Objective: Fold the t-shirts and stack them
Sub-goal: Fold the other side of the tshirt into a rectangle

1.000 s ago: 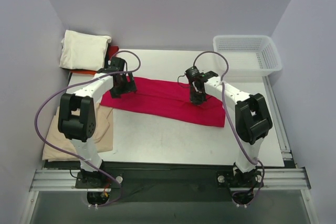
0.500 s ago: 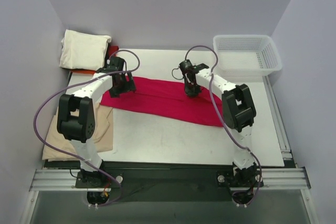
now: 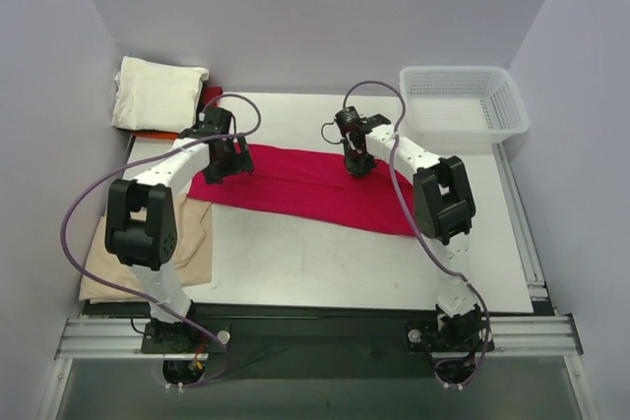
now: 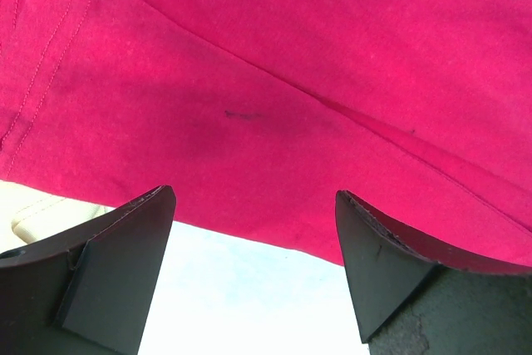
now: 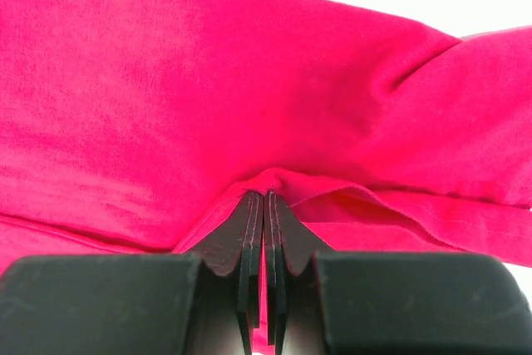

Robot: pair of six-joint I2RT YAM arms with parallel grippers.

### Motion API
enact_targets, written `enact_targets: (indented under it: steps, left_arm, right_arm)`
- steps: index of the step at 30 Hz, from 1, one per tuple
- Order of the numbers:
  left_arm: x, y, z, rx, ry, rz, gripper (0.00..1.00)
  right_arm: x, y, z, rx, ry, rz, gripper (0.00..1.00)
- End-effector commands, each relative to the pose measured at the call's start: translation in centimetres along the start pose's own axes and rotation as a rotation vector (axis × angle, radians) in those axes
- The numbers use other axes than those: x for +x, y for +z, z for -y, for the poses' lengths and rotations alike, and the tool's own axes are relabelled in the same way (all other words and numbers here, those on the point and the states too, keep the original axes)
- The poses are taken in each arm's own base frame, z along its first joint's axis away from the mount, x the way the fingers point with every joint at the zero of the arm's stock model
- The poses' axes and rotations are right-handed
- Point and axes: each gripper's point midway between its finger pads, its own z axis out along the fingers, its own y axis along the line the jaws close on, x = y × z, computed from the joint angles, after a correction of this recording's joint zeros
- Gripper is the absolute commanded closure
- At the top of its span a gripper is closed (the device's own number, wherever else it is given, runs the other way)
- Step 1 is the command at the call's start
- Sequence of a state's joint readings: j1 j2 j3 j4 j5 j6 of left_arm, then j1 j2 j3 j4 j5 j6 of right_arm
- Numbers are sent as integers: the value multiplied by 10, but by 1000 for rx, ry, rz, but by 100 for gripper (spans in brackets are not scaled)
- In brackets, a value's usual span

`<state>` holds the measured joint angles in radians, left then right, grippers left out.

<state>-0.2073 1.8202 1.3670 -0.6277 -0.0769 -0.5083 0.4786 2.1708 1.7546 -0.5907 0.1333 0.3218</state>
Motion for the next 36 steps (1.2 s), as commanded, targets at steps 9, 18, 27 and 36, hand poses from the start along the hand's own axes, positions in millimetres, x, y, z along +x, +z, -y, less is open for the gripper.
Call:
enact_targets:
  steps: [9, 18, 27, 36]
  left_arm:
    - [-6, -15, -3, 8, -7, 47, 11]
    - [-5, -16, -4, 10, -15, 51, 11]
    - [-6, -15, -1, 19, -16, 52, 11]
    - [-6, -15, 1, 24, -17, 49, 11]
  right_arm:
    - [-10, -16, -8, -28, -66, 26, 100]
    - [-10, -17, -15, -38, -100, 29, 100]
    - [-18, -10, -4, 6, -93, 20, 86]
    - [-38, -12, 13, 44, -39, 51, 55]
